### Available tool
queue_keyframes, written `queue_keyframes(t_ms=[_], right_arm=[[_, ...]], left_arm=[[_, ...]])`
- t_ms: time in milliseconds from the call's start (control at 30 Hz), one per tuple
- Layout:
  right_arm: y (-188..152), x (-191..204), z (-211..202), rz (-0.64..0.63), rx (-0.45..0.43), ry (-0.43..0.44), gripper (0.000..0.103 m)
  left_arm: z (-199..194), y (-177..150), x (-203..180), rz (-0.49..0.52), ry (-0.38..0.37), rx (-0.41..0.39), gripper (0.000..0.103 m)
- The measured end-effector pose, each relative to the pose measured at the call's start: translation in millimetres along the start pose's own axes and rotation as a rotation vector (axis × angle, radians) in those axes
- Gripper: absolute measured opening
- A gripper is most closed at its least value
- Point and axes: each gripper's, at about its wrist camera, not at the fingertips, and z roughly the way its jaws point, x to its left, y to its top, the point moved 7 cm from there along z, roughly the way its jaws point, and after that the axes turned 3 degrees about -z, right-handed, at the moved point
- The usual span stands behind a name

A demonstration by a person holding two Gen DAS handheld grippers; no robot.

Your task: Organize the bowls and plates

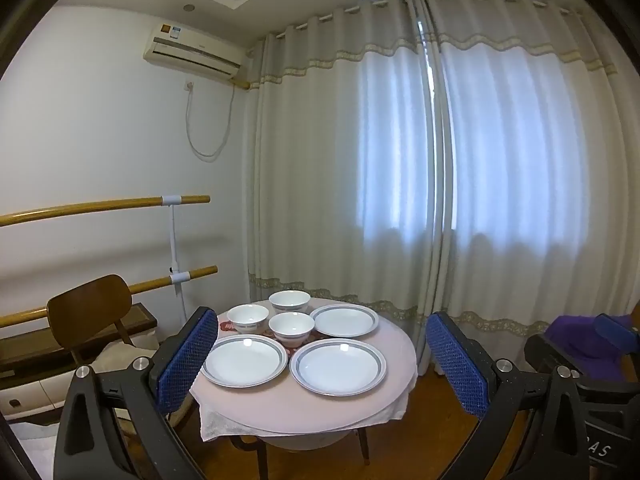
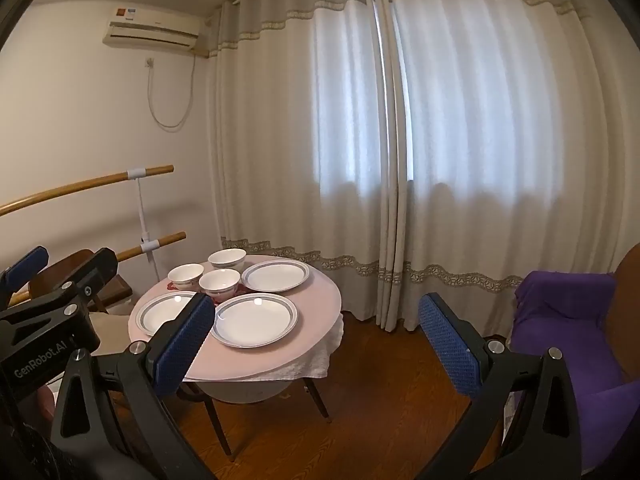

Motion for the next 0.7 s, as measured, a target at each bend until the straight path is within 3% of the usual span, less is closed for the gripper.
queue_keyframes(t_ms=[700], right_arm=[[2.5,2.1,-2.5,0.001,-0.008,-0.001,0.103]], left_arm=[[-5.7,0.6,1.8,-0.002,-0.003,-0.018,0.102]])
